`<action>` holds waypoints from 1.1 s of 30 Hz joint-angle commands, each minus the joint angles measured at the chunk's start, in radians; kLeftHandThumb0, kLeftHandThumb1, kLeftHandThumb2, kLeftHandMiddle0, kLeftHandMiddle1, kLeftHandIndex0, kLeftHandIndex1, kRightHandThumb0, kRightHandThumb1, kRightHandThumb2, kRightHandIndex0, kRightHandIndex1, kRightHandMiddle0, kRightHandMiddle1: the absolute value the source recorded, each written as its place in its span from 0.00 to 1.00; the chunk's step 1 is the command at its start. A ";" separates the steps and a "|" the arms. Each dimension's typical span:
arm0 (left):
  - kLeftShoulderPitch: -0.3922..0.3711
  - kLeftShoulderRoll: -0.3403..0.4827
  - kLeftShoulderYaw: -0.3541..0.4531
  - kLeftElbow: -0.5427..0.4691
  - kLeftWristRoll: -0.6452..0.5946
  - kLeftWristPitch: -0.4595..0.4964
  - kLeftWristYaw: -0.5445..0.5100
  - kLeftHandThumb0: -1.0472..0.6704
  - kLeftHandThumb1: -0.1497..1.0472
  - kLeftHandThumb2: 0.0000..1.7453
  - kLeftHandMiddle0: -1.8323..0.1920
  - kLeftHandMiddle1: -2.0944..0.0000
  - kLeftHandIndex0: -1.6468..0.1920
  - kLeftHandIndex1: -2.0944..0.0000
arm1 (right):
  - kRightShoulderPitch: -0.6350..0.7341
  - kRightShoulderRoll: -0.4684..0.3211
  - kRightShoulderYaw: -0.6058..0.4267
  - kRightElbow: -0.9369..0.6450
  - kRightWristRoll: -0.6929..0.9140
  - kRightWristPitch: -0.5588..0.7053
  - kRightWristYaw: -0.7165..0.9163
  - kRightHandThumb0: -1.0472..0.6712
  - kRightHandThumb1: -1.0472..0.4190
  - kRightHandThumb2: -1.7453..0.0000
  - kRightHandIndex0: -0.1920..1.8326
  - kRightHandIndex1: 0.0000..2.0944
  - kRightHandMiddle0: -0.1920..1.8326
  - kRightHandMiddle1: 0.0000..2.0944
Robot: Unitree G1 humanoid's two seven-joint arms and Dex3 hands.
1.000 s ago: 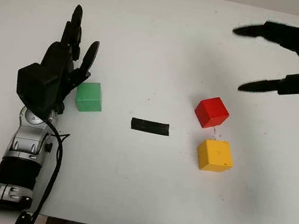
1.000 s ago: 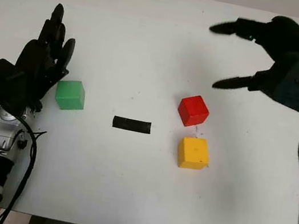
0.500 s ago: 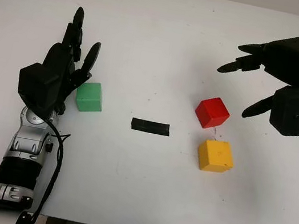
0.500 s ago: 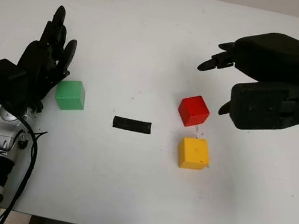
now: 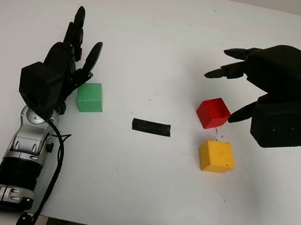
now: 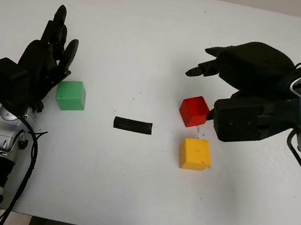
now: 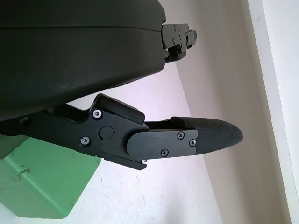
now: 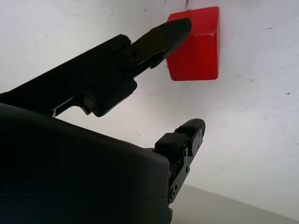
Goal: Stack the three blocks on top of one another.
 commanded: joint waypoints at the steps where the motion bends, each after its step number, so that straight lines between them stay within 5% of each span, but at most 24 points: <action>1: 0.006 0.000 -0.001 -0.010 -0.002 -0.007 -0.002 0.12 1.00 0.27 0.99 0.98 0.97 0.98 | 0.013 0.001 -0.008 -0.005 -0.002 -0.002 -0.012 0.23 0.18 0.97 0.21 0.02 0.41 0.04; 16: 0.016 0.002 0.002 -0.031 -0.003 0.007 0.004 0.13 1.00 0.27 0.98 0.97 0.96 0.97 | 0.053 -0.003 0.029 0.040 -0.038 -0.062 -0.022 0.19 0.16 0.97 0.20 0.02 0.42 0.04; 31: 0.022 0.004 -0.002 -0.044 0.006 0.021 0.003 0.13 1.00 0.27 0.98 0.97 0.97 0.98 | 0.096 0.011 0.036 0.068 -0.123 -0.086 -0.151 0.28 0.14 0.97 0.21 0.03 0.44 0.08; 33: 0.022 0.005 -0.001 -0.040 0.004 0.017 0.000 0.13 1.00 0.27 0.98 0.97 0.97 0.98 | 0.098 0.015 0.034 0.082 -0.139 -0.101 -0.209 0.31 0.13 0.97 0.24 0.03 0.38 0.29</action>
